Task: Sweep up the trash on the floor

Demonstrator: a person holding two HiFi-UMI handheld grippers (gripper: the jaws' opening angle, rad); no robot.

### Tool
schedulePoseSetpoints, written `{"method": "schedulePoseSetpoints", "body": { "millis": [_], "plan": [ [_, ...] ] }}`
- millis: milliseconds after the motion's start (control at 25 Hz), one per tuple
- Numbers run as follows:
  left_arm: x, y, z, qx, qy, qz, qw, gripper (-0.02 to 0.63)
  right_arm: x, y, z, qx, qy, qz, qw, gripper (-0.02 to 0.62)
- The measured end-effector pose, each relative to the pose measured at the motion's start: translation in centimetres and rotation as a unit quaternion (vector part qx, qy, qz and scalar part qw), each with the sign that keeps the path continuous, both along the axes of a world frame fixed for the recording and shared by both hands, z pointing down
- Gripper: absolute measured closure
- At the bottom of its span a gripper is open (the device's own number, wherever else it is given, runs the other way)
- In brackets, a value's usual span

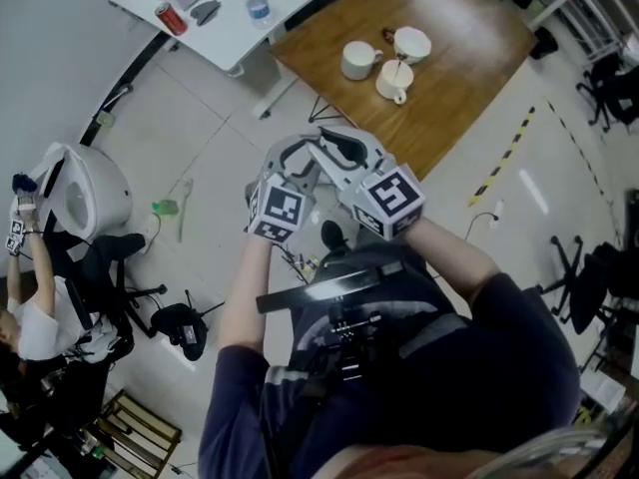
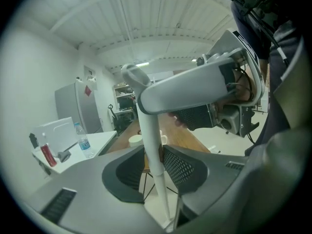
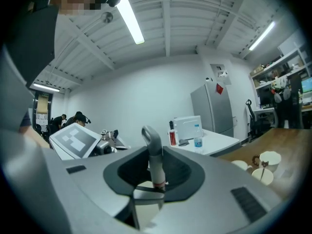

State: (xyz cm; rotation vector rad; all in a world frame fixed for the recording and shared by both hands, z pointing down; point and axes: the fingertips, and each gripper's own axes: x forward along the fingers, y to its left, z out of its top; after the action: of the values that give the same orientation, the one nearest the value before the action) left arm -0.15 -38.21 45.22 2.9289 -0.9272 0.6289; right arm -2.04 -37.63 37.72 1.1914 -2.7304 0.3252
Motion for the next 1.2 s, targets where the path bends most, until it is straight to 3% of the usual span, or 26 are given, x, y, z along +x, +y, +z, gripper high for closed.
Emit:
{"method": "schedulePoseSetpoints", "body": {
  "millis": [120, 360, 800, 1200],
  "plan": [
    [-0.7, -1.7, 1.7, -0.015, 0.011, -0.014, 0.9997, 0.495, -0.5, -1.7, 1.6, -0.01, 0.009, 0.009, 1.0, 0.486],
    [-0.2, -3.3, 5.2, -0.01, -0.035, -0.017, 0.9992, 0.494, 0.0, -3.2, 5.3, -0.043, 0.022, 0.028, 0.998, 0.486],
    [1.0, -5.6, 11.9, -0.061, -0.056, -0.01, 0.9965, 0.494, 1.4, -6.1, 12.1, -0.078, 0.049, 0.025, 0.995, 0.488],
    [2.3, -8.5, 13.3, -0.081, -0.006, -0.029, 0.9963, 0.495, 3.2, -9.3, 13.6, -0.061, 0.034, 0.045, 0.997, 0.492]
  ]
}}
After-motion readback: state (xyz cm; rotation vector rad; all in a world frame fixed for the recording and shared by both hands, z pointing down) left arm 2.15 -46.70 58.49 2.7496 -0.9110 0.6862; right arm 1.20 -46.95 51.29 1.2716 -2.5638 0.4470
